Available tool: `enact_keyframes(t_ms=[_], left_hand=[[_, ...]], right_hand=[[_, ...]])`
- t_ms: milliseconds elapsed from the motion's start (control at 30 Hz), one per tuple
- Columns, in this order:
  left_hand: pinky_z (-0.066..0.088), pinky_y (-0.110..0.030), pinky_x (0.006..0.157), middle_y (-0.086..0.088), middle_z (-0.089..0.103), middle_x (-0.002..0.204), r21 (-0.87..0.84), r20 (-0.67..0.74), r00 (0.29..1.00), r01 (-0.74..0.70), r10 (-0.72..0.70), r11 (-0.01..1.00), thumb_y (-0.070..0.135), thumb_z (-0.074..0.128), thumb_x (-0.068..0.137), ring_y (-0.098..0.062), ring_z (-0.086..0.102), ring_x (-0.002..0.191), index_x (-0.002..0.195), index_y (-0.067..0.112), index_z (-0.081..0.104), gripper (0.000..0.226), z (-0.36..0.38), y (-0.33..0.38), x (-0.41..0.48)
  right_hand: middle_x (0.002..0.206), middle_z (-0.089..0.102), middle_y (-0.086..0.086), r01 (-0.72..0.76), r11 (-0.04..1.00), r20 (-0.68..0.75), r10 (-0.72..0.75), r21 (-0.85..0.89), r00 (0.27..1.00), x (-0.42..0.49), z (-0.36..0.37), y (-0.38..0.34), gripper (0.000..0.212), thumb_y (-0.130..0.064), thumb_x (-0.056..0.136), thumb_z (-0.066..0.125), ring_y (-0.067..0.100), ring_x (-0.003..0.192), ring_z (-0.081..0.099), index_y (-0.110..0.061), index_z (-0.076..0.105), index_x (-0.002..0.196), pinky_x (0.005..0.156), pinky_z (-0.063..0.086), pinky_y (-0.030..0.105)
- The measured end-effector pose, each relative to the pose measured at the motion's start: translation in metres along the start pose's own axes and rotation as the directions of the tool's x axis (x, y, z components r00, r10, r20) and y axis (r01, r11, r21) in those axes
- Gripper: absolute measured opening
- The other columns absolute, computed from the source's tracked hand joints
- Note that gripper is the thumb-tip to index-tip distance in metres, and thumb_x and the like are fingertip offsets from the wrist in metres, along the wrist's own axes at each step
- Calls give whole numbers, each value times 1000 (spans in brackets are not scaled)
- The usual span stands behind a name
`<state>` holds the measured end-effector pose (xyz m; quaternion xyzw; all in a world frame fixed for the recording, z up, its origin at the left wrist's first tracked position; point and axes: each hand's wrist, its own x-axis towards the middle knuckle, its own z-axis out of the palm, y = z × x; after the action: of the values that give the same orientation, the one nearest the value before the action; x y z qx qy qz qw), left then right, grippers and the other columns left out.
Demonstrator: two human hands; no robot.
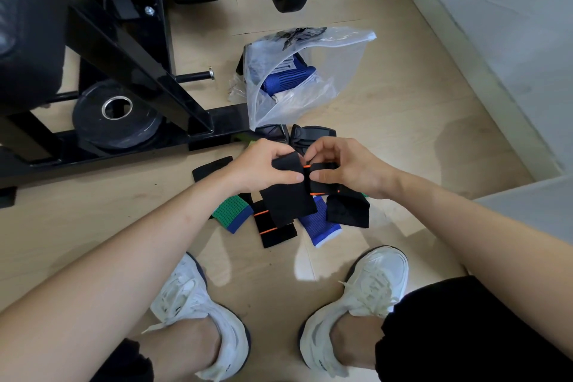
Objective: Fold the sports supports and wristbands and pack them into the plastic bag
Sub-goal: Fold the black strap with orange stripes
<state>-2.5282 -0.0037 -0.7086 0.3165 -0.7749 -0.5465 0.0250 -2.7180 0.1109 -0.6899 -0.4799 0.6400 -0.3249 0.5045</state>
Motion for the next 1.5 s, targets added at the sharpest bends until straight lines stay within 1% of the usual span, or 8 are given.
enact_keyframes(t_ms=[200,367,533,667,833,1033,1167,1500], left_hand=[[45,-9,70,16,71,86,-78,36,999,-4,7,997,20,79,87,10,61,77,102,25,77,16,2,4,-3],[54,-19,75,9,76,89,-159,-42,999,-17,11,987,20,76,90,-2,69,85,102,26,78,13,4,2,-2],[55,-21,84,11,78,100,-231,-137,990,-41,9,972,16,74,91,-2,71,95,110,24,78,21,9,-1,-1],[53,-22,89,18,76,102,-210,-161,987,-60,27,976,20,74,90,2,69,101,109,33,76,23,13,-1,1],[52,-19,85,17,77,99,-187,-139,989,-66,40,980,22,73,92,2,69,97,111,31,77,21,16,3,-1],[46,-29,62,6,71,66,-138,-260,965,-64,27,988,34,80,85,-3,59,62,84,25,81,9,19,4,0],[52,-32,71,5,73,79,-38,-278,959,-72,59,997,35,79,84,-6,66,74,86,26,78,9,17,5,0],[50,-10,74,16,76,87,-60,-311,944,-134,109,989,21,80,85,3,69,85,94,31,78,14,17,10,-7]], right_hand=[[94,63,2,49,991,-124,-64,-122,990,-1,5,-1,34,-6,74,84,6,83,57,-9,61,100,75,45,13],[113,48,1,8,952,-371,-128,-307,920,1,9,10,51,-23,65,90,18,108,48,-23,59,105,93,41,18],[114,38,-2,-35,973,-505,-88,-229,859,0,16,11,73,-22,66,90,5,97,48,-18,46,125,80,40,4],[94,65,-4,-21,995,-451,-23,-94,892,2,17,13,38,-20,78,83,9,78,59,-15,65,111,72,49,20],[70,71,-11,30,999,-425,-8,45,905,0,18,13,14,-15,85,77,0,65,62,-9,77,97,64,47,13],[76,75,0,49,979,-398,35,199,917,-1,21,6,5,-9,87,74,8,68,68,-7,77,90,63,55,23],[76,73,4,32,949,-360,88,315,929,-1,20,3,4,-6,88,71,13,71,68,-6,75,86,67,57,26],[80,75,8,41,983,-375,31,181,926,-1,16,-1,6,-10,89,72,14,72,69,-8,78,88,72,60,28]])
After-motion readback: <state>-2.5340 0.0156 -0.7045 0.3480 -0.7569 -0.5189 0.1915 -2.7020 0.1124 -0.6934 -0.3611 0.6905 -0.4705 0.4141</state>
